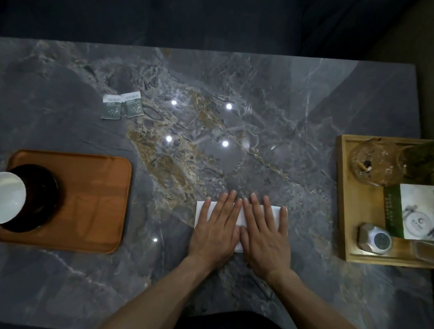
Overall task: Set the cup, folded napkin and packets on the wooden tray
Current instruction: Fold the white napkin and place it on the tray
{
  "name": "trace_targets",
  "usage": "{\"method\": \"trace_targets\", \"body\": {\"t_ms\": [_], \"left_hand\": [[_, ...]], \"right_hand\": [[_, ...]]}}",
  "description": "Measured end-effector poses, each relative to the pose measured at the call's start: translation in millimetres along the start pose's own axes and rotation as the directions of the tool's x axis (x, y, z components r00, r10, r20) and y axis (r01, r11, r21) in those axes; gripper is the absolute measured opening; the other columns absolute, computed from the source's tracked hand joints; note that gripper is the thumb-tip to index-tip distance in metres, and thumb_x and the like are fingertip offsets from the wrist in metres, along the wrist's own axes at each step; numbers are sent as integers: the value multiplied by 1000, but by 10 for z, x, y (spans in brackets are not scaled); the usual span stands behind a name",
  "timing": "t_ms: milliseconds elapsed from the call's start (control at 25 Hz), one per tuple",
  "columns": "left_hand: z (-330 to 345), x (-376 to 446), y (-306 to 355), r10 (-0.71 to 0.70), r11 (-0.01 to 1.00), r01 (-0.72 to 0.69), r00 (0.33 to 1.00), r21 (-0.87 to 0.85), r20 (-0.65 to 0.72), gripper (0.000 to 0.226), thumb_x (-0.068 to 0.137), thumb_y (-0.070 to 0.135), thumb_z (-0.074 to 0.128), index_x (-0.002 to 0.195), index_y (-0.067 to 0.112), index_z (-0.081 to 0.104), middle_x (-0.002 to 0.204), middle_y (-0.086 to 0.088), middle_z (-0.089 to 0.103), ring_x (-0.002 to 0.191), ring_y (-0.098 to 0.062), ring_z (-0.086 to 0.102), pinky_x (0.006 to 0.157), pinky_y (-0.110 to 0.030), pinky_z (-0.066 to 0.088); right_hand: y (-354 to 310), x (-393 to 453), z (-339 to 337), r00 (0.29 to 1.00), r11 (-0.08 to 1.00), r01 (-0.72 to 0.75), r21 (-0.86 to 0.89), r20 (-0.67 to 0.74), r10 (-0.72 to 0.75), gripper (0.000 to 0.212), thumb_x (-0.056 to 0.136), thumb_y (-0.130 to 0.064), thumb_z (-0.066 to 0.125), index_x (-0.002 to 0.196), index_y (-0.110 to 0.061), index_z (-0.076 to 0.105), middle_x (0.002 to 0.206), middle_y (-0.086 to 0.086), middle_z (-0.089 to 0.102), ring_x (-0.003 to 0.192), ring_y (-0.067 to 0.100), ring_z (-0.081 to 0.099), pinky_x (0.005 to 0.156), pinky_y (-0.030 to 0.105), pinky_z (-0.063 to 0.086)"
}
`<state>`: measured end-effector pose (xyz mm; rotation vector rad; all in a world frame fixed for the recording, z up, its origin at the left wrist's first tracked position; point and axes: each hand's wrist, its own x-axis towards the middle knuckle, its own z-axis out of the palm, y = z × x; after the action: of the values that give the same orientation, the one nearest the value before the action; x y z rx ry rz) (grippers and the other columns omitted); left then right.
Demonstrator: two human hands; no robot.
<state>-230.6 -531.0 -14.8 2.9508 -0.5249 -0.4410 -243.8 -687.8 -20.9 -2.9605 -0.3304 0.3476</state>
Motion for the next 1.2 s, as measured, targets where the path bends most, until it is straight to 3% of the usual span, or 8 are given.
{"method": "trace_targets", "body": {"t_ms": [200, 440, 760, 880, 960, 1080, 1200], "left_hand": [[-32, 0, -36, 14, 999, -14, 1000, -33, 9, 65, 98, 41, 31, 153, 9, 15, 162, -14, 9, 150, -26, 6, 119, -49, 8], [-70, -185, -470, -46, 997, 48, 998, -55, 37, 75, 94, 46, 33, 153, 7, 9, 162, -11, 6, 150, -24, 4, 119, -41, 7], [-265, -191, -525, -59, 998, 61, 987, -7, 147, 78, 93, 57, 18, 152, 15, -10, 162, -3, -15, 148, -17, -17, 120, -44, -5], [-456, -151, -624, -53, 999, 52, 990, 12, 134, 85, 85, 61, 40, 153, 18, 14, 161, -3, 15, 146, -21, 14, 120, -46, 3], [-596, -96, -657, -70, 997, 69, 991, 15, 111, 80, 77, 61, 53, 144, 24, 32, 147, -1, 37, 133, -23, 34, 116, -46, 14], [-719, 16, -634, -150, 987, 158, 976, -36, 158, 69, 70, 52, 67, 130, 27, 42, 129, -1, 45, 122, -23, 41, 108, -42, 27], [-782, 91, -570, -252, 951, 288, 932, -109, 263, 63, 67, 38, 74, 122, 22, 48, 125, -5, 45, 120, -27, 38, 101, -40, 34]], "right_hand": [[-6, 4, -29, 1000, 1000, 3, 12, 22, -3, 64, 100, -44, 24, 156, -17, 9, 165, 4, 5, 151, 26, 3, 118, 60, 9], [308, -94, -96, 997, 1000, -9, -13, 80, 10, 76, 95, -60, 26, 156, -18, 7, 165, 6, 4, 151, 29, 1, 119, 54, 11], [436, -165, -208, 987, 997, -77, 20, 144, 73, 81, 94, -68, 19, 154, -23, -11, 163, 3, -14, 149, 24, -18, 119, 47, -8], [545, -333, -251, 984, 993, -109, 37, 145, 102, 82, 92, -70, 18, 155, -23, -9, 164, 2, -8, 150, 22, -14, 121, 49, -1], [590, -471, -264, 979, 987, -146, 62, 149, 135, 81, 92, -70, 15, 154, -24, -9, 164, -1, -7, 150, 21, -12, 122, 50, 2], [564, -619, -281, 972, 977, -192, 94, 154, 176, 78, 92, -69, 9, 155, -25, -1, 163, -4, 0, 150, 21, -8, 121, 52, 1], [520, -757, -290, 977, 985, -152, 84, 165, 137, 78, 91, -68, 13, 155, -25, 8, 162, -4, 13, 150, 24, 2, 120, 56, 2]]}}
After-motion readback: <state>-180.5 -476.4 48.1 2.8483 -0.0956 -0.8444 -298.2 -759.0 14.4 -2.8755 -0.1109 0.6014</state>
